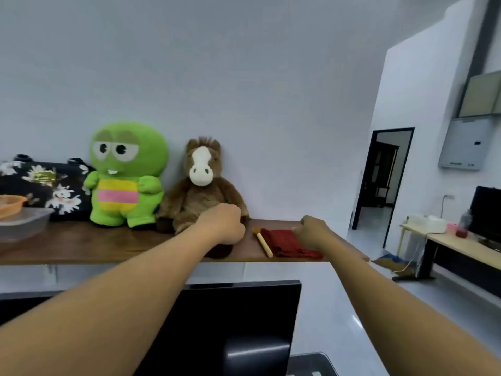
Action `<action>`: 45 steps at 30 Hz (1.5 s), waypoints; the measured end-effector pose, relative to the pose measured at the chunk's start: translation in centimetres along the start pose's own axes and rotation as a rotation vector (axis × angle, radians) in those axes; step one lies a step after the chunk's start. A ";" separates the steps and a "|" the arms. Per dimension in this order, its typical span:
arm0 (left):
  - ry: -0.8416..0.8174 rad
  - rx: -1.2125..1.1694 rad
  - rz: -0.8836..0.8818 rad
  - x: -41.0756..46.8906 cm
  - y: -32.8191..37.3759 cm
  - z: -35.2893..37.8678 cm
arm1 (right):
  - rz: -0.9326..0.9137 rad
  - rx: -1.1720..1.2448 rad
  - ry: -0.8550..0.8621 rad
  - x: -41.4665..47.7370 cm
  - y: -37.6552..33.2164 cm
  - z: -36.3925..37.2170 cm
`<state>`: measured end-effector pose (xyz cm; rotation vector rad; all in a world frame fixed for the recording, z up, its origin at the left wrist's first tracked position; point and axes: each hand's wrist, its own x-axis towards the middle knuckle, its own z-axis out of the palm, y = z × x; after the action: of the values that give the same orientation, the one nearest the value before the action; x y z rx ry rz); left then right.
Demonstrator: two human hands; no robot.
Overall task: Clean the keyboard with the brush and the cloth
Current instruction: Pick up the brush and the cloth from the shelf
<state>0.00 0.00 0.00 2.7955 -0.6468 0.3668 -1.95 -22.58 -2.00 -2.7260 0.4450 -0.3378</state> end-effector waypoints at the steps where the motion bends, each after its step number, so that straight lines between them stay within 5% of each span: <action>1: -0.049 0.016 -0.021 1.1 1.0 1.0 | 0.000 -0.036 0.010 0.7 0.8 0.2; 12: -0.221 0.085 -0.228 9.5 7.8 8.9 | 0.083 -0.191 0.044 7.6 6.9 5.3; 17: -0.353 0.201 -0.269 10.5 9.0 10.1 | 0.096 -0.079 0.001 8.9 6.3 6.3; 23: -0.342 0.109 -0.306 10.5 8.2 10.3 | 0.024 -0.091 0.055 8.9 5.4 6.8; 28: -0.261 0.082 -0.242 9.0 9.2 8.1 | 0.025 0.135 0.096 7.6 4.9 4.8; 39: -0.054 -0.461 -0.142 -0.5 10.6 1.0 | -0.014 0.215 0.364 -4.1 6.2 -3.2; 45: -0.112 -0.604 -0.051 -9.6 11.7 1.1 | 0.050 0.276 0.394 -12.9 7.4 -2.1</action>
<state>-13.46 -6.70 -1.78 2.2559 -0.5881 -0.0057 -16.37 -25.29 -5.17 -2.3743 0.5245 -0.8617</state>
